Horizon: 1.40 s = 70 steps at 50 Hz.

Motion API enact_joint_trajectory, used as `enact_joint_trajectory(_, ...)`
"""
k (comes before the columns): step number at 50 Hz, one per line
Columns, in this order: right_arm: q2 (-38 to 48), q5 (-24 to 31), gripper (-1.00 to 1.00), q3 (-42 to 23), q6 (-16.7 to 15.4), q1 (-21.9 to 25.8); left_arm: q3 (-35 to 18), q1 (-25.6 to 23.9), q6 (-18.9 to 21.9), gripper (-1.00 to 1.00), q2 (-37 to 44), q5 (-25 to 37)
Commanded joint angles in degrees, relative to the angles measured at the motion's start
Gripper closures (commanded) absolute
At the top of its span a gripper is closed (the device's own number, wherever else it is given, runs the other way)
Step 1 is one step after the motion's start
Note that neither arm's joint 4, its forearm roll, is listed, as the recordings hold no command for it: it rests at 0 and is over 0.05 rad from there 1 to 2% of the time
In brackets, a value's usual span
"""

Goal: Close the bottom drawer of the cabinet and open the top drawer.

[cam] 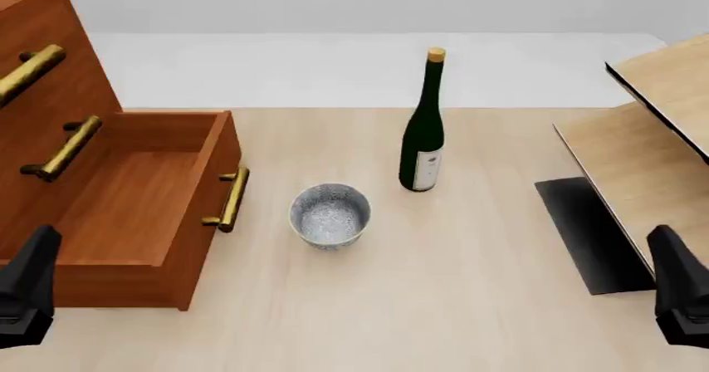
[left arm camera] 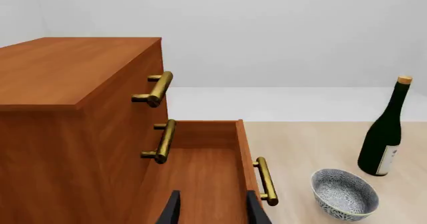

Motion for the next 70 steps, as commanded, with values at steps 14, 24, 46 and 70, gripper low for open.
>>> enact_joint_trajectory(14,0.1,-0.1,-1.0,-0.3,-0.1,0.1,-0.3,-0.1,0.1,-1.0,-0.1,0.3)
enact_joint_trajectory(24,0.3,-0.2,-1.0,-0.4,-0.2,0.4,-2.3,-2.8,0.6,-1.0,5.3,-2.4)
enact_joint_trajectory(46,0.1,0.0,-1.0,-0.3,0.0,0.2,-20.0,-8.4,-3.4,-1.0,23.4,-1.2)
enact_joint_trajectory(70,0.3,-0.3,-1.0,-0.2,0.0,0.4,-35.7,-16.5,-11.0,-1.0,41.3,11.4)
